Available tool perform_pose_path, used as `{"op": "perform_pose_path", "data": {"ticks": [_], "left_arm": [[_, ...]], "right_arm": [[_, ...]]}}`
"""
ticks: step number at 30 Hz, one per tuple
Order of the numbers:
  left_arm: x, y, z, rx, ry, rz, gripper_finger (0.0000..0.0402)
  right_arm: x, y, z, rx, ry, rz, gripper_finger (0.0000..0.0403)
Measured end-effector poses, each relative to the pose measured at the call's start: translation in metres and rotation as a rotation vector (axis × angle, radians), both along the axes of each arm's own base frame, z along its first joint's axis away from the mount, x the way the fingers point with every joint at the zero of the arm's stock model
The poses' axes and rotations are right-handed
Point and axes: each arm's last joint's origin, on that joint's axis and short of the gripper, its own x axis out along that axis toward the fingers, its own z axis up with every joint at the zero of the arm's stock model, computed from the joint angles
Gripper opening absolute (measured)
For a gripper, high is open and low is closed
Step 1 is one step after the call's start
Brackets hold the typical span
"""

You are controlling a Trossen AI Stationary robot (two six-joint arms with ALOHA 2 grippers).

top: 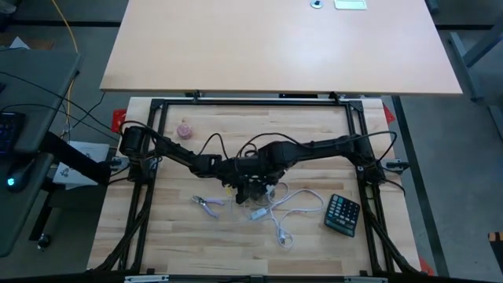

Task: Screw lightbulb
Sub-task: Remove the lightbulb from the lamp

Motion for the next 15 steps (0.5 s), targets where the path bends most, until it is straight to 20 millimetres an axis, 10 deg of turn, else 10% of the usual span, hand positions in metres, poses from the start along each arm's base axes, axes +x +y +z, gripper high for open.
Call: {"op": "perform_pose_path", "data": {"ticks": [15], "left_arm": [[0.0001,0.0001,0.0,0.02,-0.001,0.012,0.0]], "right_arm": [[0.0019,0.0022,0.0007,-0.128,-0.166,1.341,0.0229]]}}
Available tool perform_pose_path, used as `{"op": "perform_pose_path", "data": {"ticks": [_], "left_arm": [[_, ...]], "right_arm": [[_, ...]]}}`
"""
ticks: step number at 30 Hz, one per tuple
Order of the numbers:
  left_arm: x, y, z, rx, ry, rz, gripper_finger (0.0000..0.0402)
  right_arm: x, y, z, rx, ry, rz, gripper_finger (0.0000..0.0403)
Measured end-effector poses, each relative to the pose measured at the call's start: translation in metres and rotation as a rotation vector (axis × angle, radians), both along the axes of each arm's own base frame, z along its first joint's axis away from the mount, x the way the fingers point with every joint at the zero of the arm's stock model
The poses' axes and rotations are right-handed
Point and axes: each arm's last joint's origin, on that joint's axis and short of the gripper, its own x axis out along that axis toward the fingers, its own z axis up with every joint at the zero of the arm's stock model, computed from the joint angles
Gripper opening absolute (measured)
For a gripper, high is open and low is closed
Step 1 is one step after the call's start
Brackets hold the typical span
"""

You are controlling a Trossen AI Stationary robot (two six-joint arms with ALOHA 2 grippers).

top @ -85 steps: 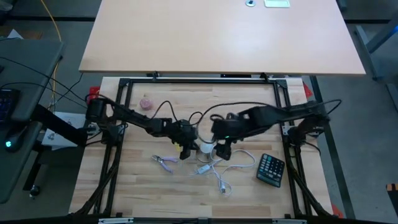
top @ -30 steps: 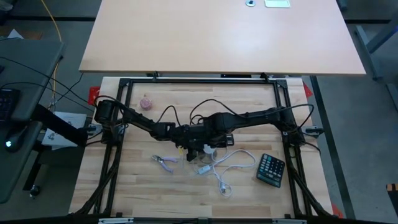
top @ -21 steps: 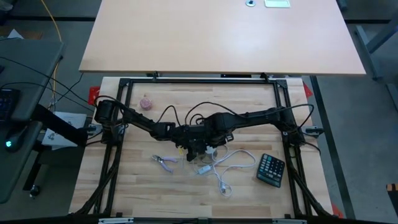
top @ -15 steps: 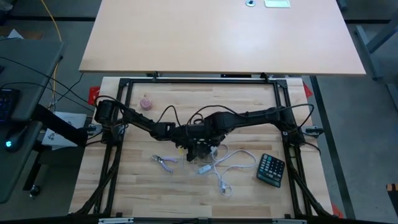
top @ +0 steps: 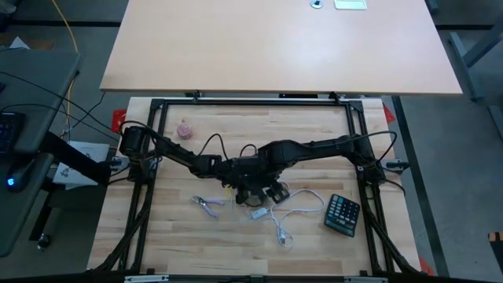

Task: Screw lightbulb
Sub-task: Remove the lightbulb from the lamp

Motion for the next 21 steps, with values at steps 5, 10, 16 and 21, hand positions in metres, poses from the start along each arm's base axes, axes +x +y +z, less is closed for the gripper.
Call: {"op": "perform_pose_path", "data": {"ticks": [5,10,16,21], "left_arm": [[0.0,0.0003,0.0001,0.008,-0.001,0.009,0.0],[0.0001,0.0006,0.0,0.012,0.0,0.014,0.0],[0.0001,0.0016,0.0,0.019,-0.001,0.026,0.0],[0.0001,0.0016,0.0001,0.016,0.0,0.03,0.0]], "right_arm": [[0.0011,0.0005,0.0002,-0.024,-0.034,0.159,0.0229],[0.0015,-0.0001,0.0001,-0.048,-0.031,0.085,0.0229],[0.0015,-0.0016,0.0001,-0.058,-0.028,0.07,0.0229],[0.0014,-0.0013,0.0001,-0.046,-0.029,0.097,0.023]]}}
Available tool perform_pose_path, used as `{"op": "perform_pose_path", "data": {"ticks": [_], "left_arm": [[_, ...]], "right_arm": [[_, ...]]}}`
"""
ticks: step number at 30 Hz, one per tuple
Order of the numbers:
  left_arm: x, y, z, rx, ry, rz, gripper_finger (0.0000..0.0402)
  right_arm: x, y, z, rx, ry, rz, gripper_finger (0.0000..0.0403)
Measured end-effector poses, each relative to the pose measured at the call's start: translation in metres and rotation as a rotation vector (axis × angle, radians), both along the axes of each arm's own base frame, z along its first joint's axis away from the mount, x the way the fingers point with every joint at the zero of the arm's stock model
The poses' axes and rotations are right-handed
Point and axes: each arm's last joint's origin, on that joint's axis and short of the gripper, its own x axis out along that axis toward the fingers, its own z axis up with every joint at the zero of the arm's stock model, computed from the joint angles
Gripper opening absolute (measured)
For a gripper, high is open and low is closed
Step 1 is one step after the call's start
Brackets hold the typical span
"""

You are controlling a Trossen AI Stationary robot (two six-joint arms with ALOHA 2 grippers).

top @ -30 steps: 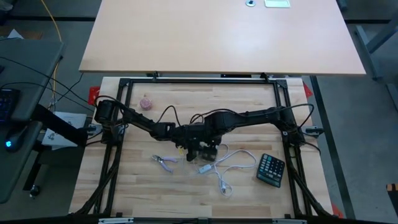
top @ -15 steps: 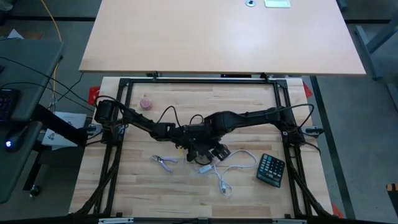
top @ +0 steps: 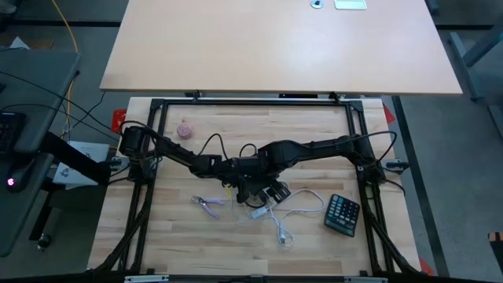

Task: Screw lightbulb
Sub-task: Remove the lightbulb from the lamp

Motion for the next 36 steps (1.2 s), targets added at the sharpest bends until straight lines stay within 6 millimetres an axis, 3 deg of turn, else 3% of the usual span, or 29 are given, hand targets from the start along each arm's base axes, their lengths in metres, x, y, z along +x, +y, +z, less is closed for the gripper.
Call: {"op": "perform_pose_path", "data": {"ticks": [9,28,36], "left_arm": [[0.0,-0.0001,0.0,-0.002,0.0,-0.002,0.0],[0.0,0.0002,0.0,0.013,-0.002,-0.009,0.0],[0.0,0.0001,0.0,0.011,-0.002,-0.009,0.0]], "right_arm": [[-0.0031,-0.0011,0.0033,-0.006,0.026,0.005,0.0269],[-0.0027,-0.0027,0.0045,-0.064,0.009,-0.004,0.0275],[-0.0055,-0.0054,0.0049,-0.057,0.039,-0.006,0.0327]]}}
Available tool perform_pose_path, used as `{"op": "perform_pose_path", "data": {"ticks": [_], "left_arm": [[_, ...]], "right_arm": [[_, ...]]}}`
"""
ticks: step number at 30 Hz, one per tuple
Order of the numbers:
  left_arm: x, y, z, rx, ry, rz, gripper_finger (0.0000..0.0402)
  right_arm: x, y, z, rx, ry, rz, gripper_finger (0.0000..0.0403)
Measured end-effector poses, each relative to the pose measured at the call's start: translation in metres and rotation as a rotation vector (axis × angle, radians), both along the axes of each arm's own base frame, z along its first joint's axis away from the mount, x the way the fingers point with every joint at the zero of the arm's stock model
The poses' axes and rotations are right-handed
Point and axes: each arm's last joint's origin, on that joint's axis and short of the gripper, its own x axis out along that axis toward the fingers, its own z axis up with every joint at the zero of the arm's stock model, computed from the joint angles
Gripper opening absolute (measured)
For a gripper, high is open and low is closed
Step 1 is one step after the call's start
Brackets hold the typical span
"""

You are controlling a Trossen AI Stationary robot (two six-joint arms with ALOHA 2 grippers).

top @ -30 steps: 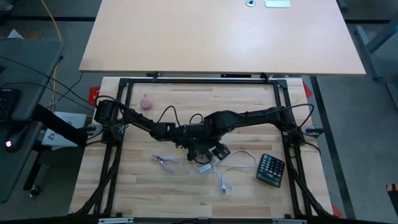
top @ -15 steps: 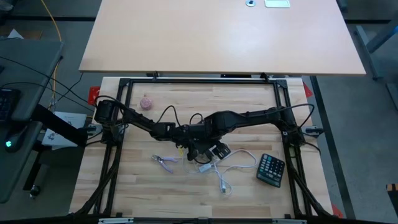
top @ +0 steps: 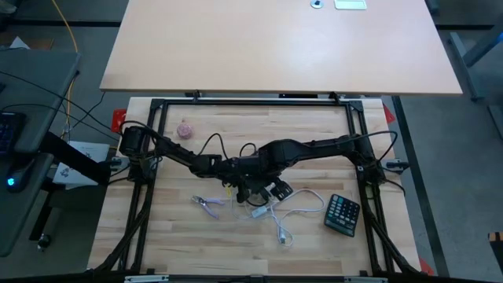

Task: Screw lightbulb
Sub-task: Remove the lightbulb from the lamp

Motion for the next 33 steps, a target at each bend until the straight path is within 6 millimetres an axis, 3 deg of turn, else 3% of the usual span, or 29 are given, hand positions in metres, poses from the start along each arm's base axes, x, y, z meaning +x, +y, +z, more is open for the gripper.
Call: {"op": "perform_pose_path", "data": {"ticks": [6,10,13,18,21,24,27,33], "left_arm": [[0.0,0.0,0.0,0.0,0.0,0.0,0.0],[0.0,0.0,0.0,0.002,0.002,0.0,0.0],[0.0,0.001,0.0,0.011,0.002,0.006,0.0],[0.0,0.0,0.0,0.0,-0.002,0.004,0.0],[0.0,0.0,0.0,0.001,0.001,0.004,0.0],[0.0,0.0,0.0,0.0,0.001,0.003,0.0],[0.0,0.0,0.0,0.0,0.001,0.003,0.0],[0.0,0.0,0.0,0.0,0.001,0.001,0.0]], "right_arm": [[0.002,-0.003,0.008,-0.087,-0.04,-0.01,0.0374],[0.002,-0.011,0.03,-0.094,-0.086,-0.044,0.0384],[-0.001,-0.015,0.047,0.005,-0.093,-0.1,0.0385],[-0.014,-0.024,0.079,0.145,-0.09,-0.383,0.0385],[-0.011,-0.022,0.078,0.207,-0.067,-0.585,0.0385],[-0.012,-0.018,0.081,0.319,-0.021,-0.682,0.0385],[-0.014,-0.01,0.077,0.37,0.045,-0.719,0.0385],[-0.015,0.018,0.062,0.301,0.096,-0.738,0.0385]]}}
